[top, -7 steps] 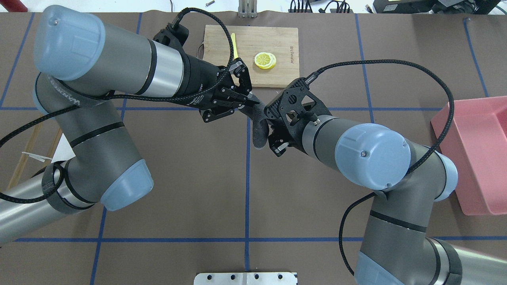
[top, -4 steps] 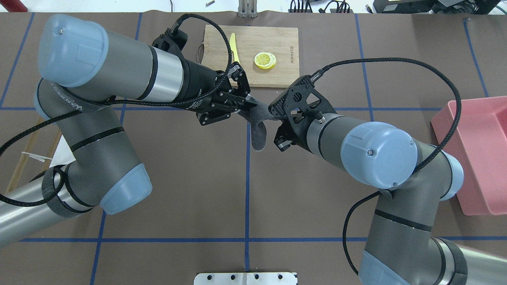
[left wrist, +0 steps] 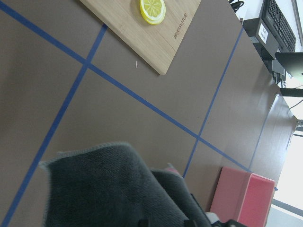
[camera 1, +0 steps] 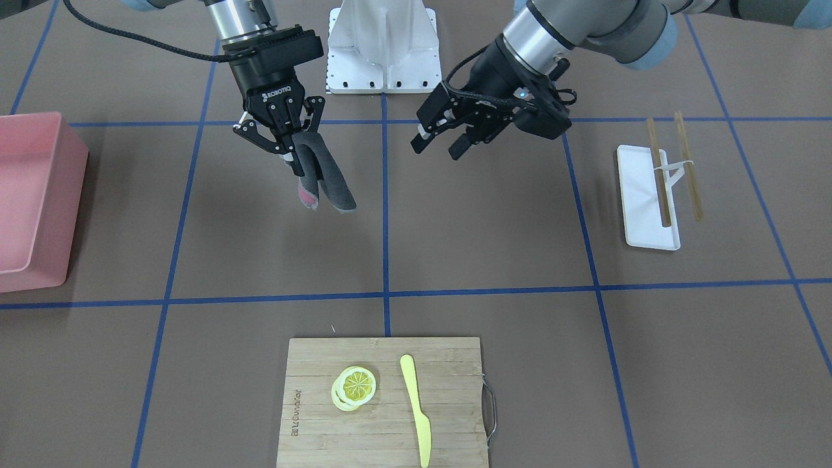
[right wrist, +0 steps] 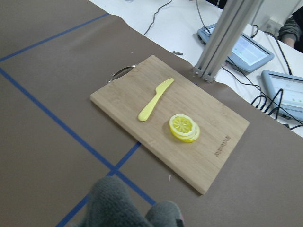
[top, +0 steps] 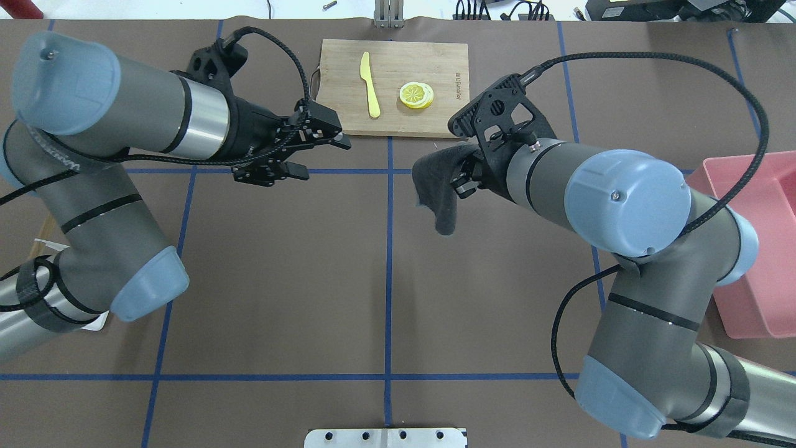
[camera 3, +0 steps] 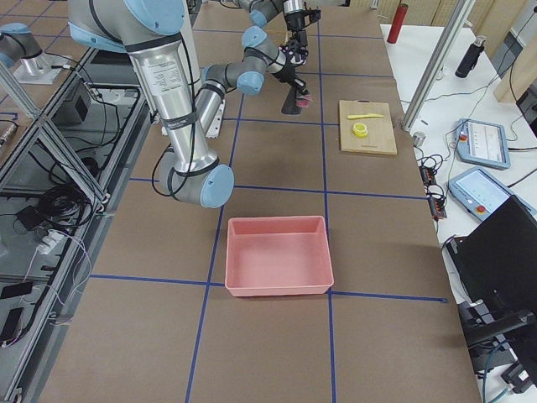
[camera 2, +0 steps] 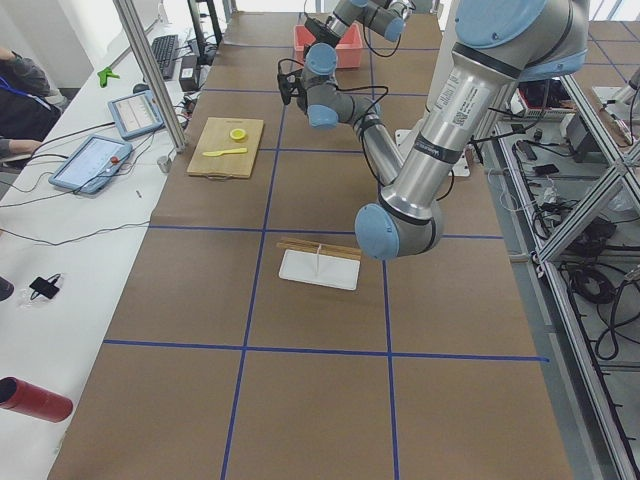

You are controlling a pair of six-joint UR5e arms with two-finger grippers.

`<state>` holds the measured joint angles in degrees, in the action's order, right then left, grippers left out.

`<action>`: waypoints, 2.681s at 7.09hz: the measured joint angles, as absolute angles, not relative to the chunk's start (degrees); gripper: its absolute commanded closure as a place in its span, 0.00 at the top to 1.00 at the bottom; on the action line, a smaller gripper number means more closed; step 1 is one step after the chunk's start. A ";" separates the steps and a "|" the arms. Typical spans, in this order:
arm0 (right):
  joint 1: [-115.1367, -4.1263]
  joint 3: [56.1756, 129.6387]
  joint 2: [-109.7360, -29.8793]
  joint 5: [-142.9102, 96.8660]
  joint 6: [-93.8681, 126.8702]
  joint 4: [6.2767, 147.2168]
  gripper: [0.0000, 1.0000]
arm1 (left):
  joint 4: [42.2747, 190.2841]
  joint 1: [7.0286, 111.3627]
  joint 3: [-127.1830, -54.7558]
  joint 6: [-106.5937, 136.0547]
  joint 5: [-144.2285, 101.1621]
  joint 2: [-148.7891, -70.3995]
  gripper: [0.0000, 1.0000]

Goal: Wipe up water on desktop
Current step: 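Lower the cloth with the right gripper onto the table while the left arm withdraws, then wipe the table surface with the cloth held in the right gripper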

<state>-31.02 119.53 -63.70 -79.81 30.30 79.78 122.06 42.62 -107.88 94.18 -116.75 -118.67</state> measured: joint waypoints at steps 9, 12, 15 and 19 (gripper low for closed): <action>-43.81 117.30 -71.94 -98.70 38.19 96.74 0.00 | 98.82 85.00 -102.13 2.66 -136.74 -90.64 0.99; -37.54 116.90 -72.30 -99.83 42.63 107.55 0.00 | 87.28 92.15 -99.80 -12.71 -135.15 -90.32 0.99; -31.62 115.02 -73.16 -97.45 48.13 111.95 0.00 | 87.52 92.43 -95.20 -13.48 -132.85 -90.24 0.99; -24.48 104.77 -59.34 -96.86 70.41 102.32 0.00 | 87.64 92.46 -95.11 -13.29 -132.47 -89.50 0.99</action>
